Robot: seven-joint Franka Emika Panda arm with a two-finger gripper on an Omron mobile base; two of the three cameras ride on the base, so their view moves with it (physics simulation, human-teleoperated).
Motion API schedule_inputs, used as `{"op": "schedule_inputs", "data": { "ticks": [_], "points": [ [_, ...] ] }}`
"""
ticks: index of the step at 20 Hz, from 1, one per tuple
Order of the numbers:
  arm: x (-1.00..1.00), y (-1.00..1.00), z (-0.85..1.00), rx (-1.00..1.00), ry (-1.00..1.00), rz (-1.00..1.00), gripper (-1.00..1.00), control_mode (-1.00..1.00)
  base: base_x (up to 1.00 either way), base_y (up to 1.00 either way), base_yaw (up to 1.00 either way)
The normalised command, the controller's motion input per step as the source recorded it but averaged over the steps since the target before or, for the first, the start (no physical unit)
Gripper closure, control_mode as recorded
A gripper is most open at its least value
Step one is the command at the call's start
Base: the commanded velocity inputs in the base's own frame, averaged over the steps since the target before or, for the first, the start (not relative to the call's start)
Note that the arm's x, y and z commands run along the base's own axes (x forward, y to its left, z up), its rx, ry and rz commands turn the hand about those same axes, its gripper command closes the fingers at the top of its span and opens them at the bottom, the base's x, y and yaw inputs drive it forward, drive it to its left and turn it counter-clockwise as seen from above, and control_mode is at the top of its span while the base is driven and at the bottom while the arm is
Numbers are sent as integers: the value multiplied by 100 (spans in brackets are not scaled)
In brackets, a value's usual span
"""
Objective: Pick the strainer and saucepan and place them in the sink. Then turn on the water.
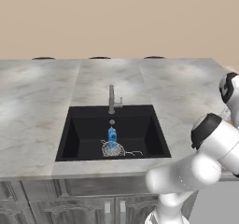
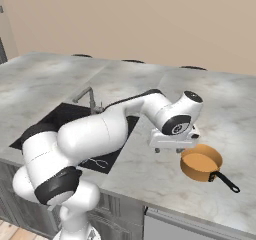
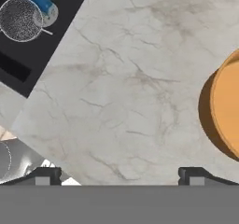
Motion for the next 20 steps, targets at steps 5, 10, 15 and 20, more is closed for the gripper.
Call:
{"op": "schedule_inputs", "data": {
  "ticks": [5,10,15,20],
  "points": [
    [-22,-53,0,-21,0,-11,-100,-100,0,0,0],
    [-15,-59,0,-20,0,-7,-100,-100,0,0,0],
    [-16,-66,0,-13,0,-7,-100,-100,0,0,0],
    [-16,-72,0,-8,1,-6,-100,-100,0,0,0]
  ]
}}
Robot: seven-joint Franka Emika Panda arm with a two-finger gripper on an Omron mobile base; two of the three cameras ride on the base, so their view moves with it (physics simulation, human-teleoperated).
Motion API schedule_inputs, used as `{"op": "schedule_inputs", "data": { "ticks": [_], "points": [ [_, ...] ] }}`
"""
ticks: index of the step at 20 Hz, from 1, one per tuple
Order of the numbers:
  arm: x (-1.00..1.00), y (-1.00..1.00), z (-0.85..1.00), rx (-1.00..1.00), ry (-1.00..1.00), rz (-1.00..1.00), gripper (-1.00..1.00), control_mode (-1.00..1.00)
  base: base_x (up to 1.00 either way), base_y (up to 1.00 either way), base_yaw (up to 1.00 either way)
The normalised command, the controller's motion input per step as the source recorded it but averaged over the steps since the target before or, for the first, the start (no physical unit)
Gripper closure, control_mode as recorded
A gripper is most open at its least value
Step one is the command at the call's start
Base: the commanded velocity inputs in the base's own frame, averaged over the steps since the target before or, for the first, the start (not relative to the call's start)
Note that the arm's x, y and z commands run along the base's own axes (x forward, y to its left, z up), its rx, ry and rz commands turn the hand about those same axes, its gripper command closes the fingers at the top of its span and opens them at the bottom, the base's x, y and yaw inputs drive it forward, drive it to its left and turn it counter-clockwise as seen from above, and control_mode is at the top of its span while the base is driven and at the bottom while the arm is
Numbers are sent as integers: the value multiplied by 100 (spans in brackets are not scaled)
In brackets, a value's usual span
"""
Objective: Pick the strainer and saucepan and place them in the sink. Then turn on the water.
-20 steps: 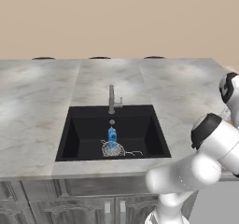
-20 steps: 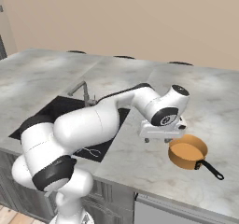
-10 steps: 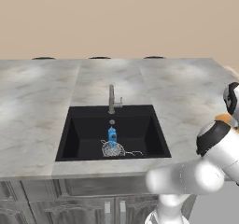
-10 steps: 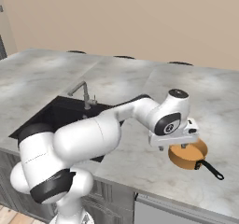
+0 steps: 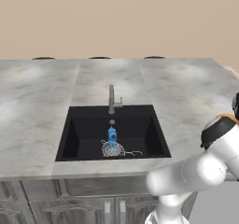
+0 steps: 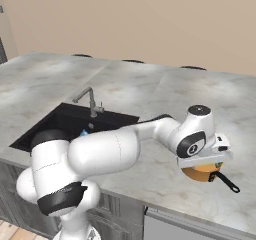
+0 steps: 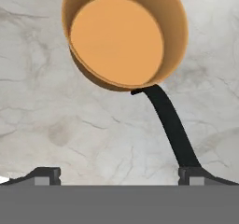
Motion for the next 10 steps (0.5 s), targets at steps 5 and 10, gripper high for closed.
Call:
{"op": "schedule_inputs", "data": {
  "ticks": [5,10],
  "points": [
    [-11,-55,0,-2,6,-4,-100,-100,0,0,0],
    [0,-25,-8,0,5,0,-100,-100,0,0,0]
  ]
}}
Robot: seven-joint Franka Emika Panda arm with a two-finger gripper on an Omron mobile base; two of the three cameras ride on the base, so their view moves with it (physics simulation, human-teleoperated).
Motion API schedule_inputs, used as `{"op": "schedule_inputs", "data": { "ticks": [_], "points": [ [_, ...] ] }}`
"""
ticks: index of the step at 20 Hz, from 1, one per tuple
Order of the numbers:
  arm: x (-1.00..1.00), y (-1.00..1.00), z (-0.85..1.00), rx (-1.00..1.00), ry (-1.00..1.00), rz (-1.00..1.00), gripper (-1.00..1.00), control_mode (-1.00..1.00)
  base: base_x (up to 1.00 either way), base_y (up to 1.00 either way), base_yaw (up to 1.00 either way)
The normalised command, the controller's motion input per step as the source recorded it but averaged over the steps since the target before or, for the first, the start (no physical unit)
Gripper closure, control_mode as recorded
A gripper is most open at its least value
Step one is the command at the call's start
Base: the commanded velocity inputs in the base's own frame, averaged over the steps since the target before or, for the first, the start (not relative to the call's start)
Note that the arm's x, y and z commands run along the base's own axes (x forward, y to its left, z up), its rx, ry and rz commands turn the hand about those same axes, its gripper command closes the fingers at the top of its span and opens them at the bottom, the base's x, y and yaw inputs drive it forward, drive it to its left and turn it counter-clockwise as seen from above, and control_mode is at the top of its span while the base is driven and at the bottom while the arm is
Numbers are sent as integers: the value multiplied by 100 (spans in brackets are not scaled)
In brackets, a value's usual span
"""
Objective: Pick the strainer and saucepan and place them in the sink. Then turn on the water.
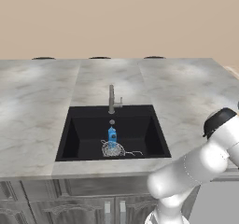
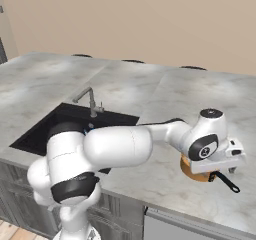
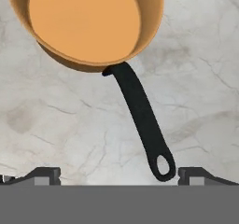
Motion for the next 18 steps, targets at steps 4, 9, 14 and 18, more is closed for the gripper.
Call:
{"op": "schedule_inputs", "data": {
  "ticks": [4,9,14,18],
  "points": [
    [0,-18,-29,0,1,2,-100,-100,0,0,0],
    [10,-31,-33,5,0,5,-100,-100,0,0,0],
    [25,-26,-16,4,2,4,-100,-100,0,0,0],
    [30,-22,0,0,7,3,-100,-100,0,0,0]
  ]
}}
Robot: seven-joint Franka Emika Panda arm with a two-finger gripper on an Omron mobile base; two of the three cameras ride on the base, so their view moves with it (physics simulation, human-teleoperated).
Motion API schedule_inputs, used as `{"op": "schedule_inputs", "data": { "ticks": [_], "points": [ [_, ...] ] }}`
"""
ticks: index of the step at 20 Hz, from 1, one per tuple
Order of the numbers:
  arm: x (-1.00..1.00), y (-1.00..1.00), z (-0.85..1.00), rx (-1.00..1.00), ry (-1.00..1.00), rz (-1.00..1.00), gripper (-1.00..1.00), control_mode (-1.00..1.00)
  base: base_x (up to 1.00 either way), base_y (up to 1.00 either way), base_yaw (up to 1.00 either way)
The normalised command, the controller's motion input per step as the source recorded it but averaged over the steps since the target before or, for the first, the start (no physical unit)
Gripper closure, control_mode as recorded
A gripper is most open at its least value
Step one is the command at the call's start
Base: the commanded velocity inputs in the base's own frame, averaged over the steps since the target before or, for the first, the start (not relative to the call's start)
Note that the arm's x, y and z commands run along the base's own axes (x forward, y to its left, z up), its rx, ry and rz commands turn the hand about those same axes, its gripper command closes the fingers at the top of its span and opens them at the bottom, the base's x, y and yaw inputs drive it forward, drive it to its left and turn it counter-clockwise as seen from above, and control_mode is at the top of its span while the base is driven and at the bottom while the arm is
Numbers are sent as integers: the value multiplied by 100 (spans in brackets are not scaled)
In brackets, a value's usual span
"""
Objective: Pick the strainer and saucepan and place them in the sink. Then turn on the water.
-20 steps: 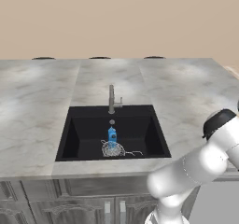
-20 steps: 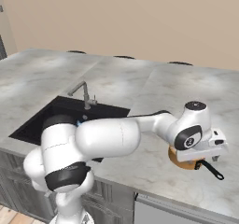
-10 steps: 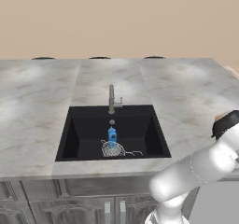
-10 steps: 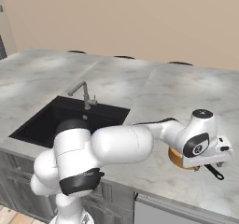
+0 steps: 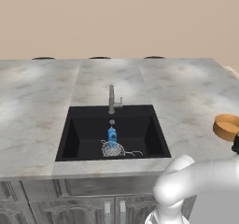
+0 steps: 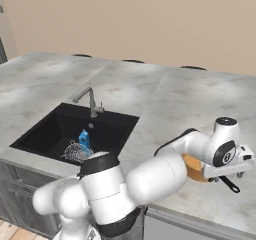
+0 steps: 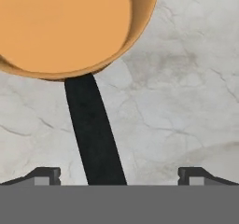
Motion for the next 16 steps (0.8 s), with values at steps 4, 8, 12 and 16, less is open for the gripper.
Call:
{"op": "schedule_inputs", "data": {
  "ticks": [4,8,12,16],
  "points": [
    [26,-8,-20,0,11,2,-100,-100,0,0,0],
    [7,-4,-32,0,8,1,-100,-100,0,0,0],
    [-4,0,-31,0,0,3,-100,-100,0,0,0],
    [-20,0,-30,0,0,5,-100,-100,0,0,0]
  ]
}}
